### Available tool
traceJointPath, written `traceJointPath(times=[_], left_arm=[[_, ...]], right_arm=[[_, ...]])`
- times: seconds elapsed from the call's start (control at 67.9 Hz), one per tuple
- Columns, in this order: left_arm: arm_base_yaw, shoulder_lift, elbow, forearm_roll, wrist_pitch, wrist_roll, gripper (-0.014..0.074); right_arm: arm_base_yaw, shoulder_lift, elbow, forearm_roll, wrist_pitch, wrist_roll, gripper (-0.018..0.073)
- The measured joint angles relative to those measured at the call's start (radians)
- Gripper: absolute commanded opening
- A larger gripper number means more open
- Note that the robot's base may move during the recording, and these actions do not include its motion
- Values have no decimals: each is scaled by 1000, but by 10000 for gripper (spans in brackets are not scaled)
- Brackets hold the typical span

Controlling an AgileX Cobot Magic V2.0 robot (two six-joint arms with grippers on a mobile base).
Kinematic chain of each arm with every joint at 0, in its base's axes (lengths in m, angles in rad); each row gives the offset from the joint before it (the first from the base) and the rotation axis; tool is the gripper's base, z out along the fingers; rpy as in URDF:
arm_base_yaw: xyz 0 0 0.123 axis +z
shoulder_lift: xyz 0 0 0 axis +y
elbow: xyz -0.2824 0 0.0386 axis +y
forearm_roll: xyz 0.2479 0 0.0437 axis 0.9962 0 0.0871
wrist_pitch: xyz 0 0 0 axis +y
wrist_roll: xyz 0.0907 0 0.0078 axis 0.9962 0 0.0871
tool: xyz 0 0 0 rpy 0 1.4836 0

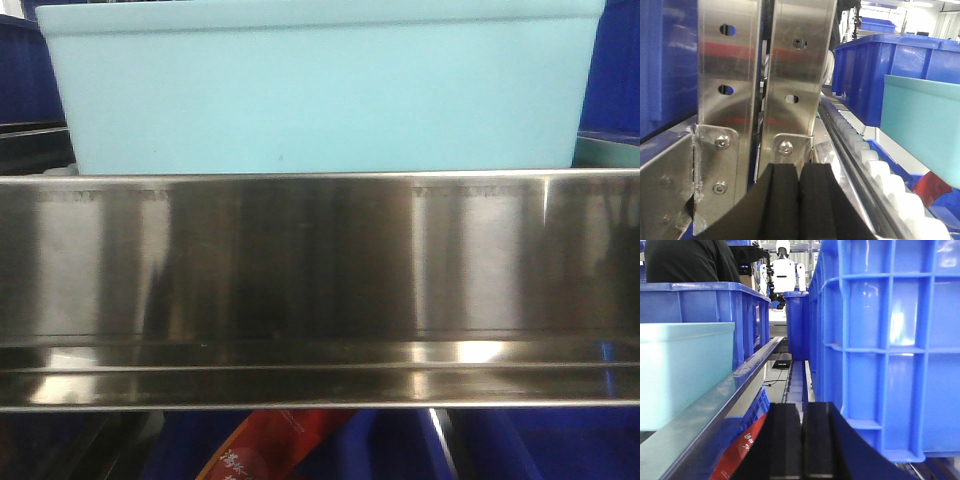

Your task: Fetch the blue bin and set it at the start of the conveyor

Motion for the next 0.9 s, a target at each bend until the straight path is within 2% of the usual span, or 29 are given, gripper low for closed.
traceJointPath(times=[0.619,0.899], left_arm=[[0,0,0,0,-2,0,-111],[0,0,0,4,-110,0,-111]], right_arm=[[0,0,0,0,0,0,-153],[0,0,0,2,-44,0,-153]])
